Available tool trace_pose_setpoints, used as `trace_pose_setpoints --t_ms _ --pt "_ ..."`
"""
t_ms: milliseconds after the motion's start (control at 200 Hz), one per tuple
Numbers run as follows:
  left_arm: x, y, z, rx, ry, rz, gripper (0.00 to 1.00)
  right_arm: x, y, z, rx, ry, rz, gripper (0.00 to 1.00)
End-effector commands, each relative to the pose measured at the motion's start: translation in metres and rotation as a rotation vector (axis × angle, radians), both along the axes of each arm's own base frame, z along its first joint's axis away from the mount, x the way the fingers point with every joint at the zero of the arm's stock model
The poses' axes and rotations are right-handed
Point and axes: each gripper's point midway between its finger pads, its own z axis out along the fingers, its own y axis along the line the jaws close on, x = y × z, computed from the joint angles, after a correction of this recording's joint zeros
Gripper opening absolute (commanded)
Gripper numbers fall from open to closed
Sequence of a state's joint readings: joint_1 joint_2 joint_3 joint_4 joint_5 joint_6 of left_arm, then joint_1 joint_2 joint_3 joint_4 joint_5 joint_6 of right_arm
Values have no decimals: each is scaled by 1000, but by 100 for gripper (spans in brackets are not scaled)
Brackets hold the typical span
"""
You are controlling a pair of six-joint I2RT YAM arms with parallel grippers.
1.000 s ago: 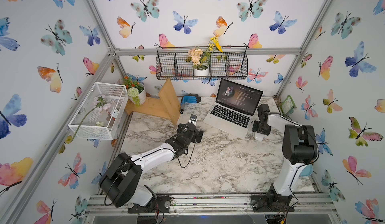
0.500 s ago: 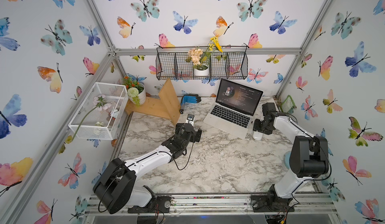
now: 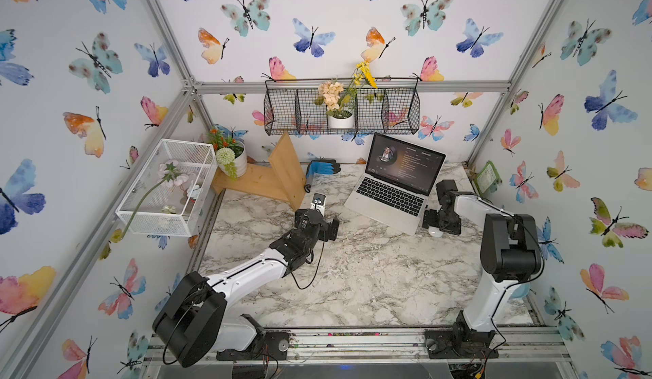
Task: Remove the wireless mouse receiver from the laptop
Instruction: Pick up the mouse from the center of the board.
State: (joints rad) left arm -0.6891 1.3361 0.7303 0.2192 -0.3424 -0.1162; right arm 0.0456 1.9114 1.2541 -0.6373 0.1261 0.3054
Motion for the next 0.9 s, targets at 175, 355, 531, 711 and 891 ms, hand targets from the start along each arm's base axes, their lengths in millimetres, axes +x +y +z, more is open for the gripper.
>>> trace_pose_setpoints --t_ms 175,355,531,711,891 --pt "-4 8 5 0 -21 12 99 15 -13 -11 -80 16 -40 78" --pt "-2 9 4 9 -18 19 99 18 -15 -16 -92 13 -36 66" --pt "0 12 5 14 -18 40 99 22 -13 -14 -83 -1 -31 60" --pt "2 23 10 28 -32 99 99 25 -8 5 -54 -53 -23 59" --pt "0 25 20 -9 -64 106 99 27 2 46 4 -153 9 58"
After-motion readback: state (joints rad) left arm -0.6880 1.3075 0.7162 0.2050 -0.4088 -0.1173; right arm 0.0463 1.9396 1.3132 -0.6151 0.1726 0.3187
